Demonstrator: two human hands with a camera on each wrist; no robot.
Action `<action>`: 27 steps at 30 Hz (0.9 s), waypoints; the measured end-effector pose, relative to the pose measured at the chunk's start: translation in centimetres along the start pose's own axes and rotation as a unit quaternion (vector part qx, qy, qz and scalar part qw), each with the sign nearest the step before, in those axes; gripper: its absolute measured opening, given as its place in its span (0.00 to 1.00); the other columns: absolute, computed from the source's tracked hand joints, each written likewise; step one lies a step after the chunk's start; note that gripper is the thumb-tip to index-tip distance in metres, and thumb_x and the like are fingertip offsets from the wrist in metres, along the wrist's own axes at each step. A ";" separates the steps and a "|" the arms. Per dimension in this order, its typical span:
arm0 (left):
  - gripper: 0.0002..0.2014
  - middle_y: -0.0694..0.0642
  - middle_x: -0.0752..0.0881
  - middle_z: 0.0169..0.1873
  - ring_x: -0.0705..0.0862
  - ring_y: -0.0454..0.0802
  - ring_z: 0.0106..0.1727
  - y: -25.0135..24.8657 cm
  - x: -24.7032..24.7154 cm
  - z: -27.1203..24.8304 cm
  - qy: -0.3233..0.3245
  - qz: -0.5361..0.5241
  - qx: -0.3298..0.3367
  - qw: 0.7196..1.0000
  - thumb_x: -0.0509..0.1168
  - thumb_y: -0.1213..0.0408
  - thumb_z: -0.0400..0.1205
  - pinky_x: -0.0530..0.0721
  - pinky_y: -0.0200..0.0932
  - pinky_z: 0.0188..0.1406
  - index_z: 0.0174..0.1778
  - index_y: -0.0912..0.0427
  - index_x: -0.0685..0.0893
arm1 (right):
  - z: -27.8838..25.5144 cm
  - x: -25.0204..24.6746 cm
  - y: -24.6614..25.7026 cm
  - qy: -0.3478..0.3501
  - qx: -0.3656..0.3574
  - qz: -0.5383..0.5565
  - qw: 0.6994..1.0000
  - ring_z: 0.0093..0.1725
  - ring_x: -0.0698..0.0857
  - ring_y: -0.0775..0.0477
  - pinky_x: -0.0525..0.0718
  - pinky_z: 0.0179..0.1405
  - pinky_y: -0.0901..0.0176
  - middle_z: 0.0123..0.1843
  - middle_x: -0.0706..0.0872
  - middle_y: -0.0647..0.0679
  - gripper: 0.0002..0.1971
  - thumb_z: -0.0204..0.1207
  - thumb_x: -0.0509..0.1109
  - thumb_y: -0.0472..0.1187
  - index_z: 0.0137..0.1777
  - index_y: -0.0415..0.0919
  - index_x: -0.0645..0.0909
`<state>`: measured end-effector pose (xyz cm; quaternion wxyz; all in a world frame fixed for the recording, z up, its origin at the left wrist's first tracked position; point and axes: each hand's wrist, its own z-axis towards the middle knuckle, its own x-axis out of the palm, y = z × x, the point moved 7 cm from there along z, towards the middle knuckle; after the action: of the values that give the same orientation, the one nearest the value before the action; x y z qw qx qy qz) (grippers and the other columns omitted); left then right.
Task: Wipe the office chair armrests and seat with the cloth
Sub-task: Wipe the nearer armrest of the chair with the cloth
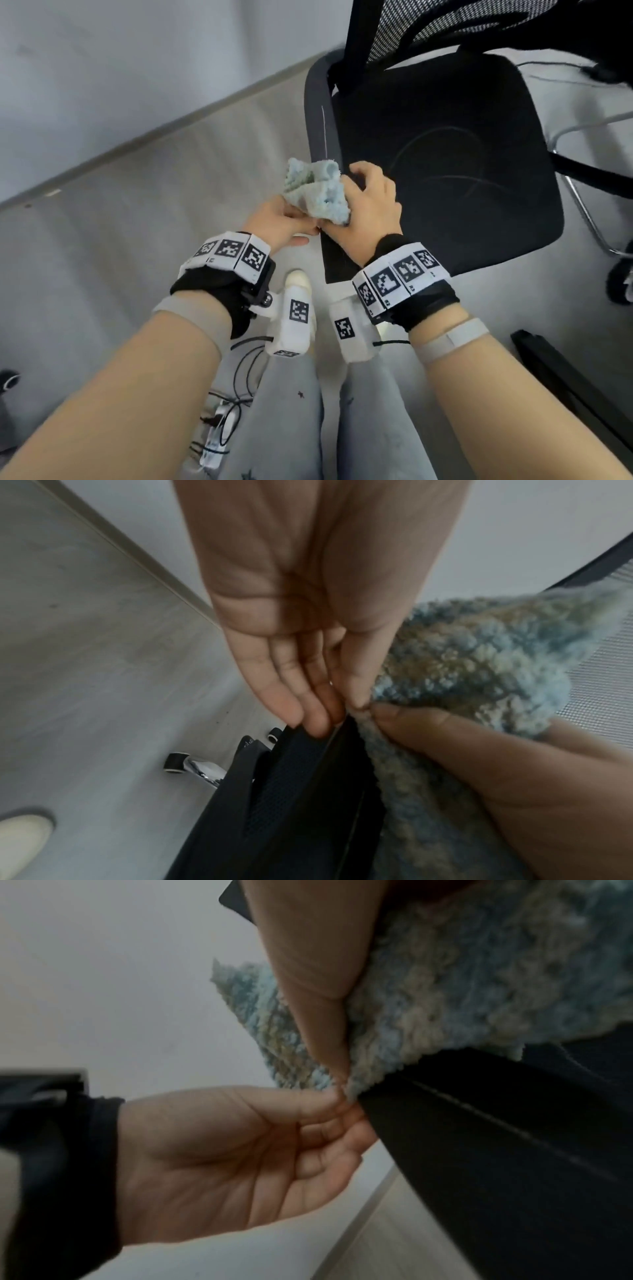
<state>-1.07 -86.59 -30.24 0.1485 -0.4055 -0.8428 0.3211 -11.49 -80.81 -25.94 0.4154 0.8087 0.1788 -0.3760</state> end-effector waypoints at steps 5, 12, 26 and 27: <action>0.10 0.54 0.82 0.34 0.85 0.35 0.25 0.3 0.4 0.6 0.022 -0.021 -0.010 0.999 0.64 0.74 0.78 0.84 0.34 0.37 0.38 0.54 0.75 | 2.8 -2.8 -0.2 -0.061 -0.014 0.038 0.997 0.50 0.78 0.42 0.80 0.47 0.51 0.54 0.74 0.42 0.17 0.69 0.70 0.42 0.57 0.40 0.75; 0.07 0.55 0.84 0.37 0.86 0.35 0.24 1.2 0.8 0.7 0.023 -0.010 -0.027 0.999 0.63 0.75 0.78 0.85 0.31 0.35 0.50 0.63 0.78 | 1.1 -0.5 -1.4 0.021 -0.024 0.037 0.999 0.43 0.71 0.47 0.68 0.38 0.58 0.45 0.69 0.45 0.07 0.72 0.67 0.37 0.40 0.31 0.79; 0.07 0.58 0.83 0.30 0.84 0.37 0.19 0.5 0.5 0.8 -0.023 0.029 -0.013 0.999 0.67 0.75 0.75 0.84 0.29 0.25 0.36 0.60 0.78 | 3.1 -1.4 -2.2 0.060 0.000 0.043 0.997 0.44 0.74 0.42 0.73 0.43 0.53 0.46 0.71 0.42 0.07 0.72 0.70 0.37 0.40 0.32 0.81; 0.07 0.57 0.83 0.30 0.85 0.38 0.21 0.4 0.3 0.8 -0.028 0.033 -0.010 0.999 0.67 0.76 0.74 0.85 0.30 0.27 0.36 0.60 0.79 | 1.8 -1.1 -2.5 0.073 -0.006 0.050 0.996 0.44 0.75 0.42 0.74 0.43 0.53 0.45 0.71 0.42 0.07 0.71 0.70 0.36 0.40 0.31 0.82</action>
<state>-1.47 -86.51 -31.11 0.1095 -0.4257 -0.8360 0.3284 -14.52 -80.79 -27.15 0.4241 0.8397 0.1701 -0.2936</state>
